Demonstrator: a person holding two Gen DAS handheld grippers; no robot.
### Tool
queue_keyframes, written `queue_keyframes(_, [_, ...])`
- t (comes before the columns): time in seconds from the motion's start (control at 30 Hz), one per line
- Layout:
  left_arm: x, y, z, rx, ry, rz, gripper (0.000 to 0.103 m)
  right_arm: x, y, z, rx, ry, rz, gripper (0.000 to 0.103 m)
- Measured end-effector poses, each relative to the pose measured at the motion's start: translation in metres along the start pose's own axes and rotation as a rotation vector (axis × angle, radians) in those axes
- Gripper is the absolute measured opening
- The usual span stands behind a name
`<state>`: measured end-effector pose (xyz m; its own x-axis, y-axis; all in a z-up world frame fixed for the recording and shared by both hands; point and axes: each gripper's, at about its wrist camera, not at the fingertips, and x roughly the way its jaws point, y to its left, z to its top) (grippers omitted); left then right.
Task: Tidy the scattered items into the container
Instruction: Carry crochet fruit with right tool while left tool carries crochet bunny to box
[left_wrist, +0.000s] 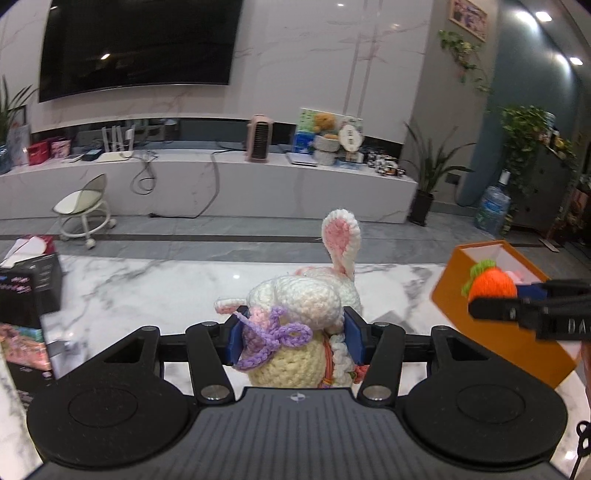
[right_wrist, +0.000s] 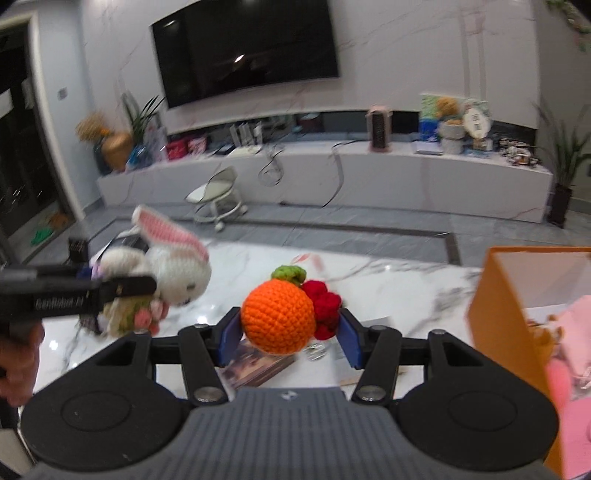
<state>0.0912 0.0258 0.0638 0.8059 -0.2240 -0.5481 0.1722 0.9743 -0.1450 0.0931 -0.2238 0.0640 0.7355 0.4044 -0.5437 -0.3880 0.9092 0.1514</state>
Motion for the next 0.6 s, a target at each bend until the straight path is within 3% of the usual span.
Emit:
queue_keyframes(0.33, [0.012, -0.084, 0.02, 0.061, -0.031, -0.125, 0.061, -0.056, -0.077, 0.01, 0.143, -0.112, -0.127, 0.058])
queue_keyframes(0.6, [0.037, -0.151, 0.026, 0.079, -0.033, -0.247, 0.061, -0.094, -0.13, -0.003, 0.215, -0.127, -0.23, 0.058])
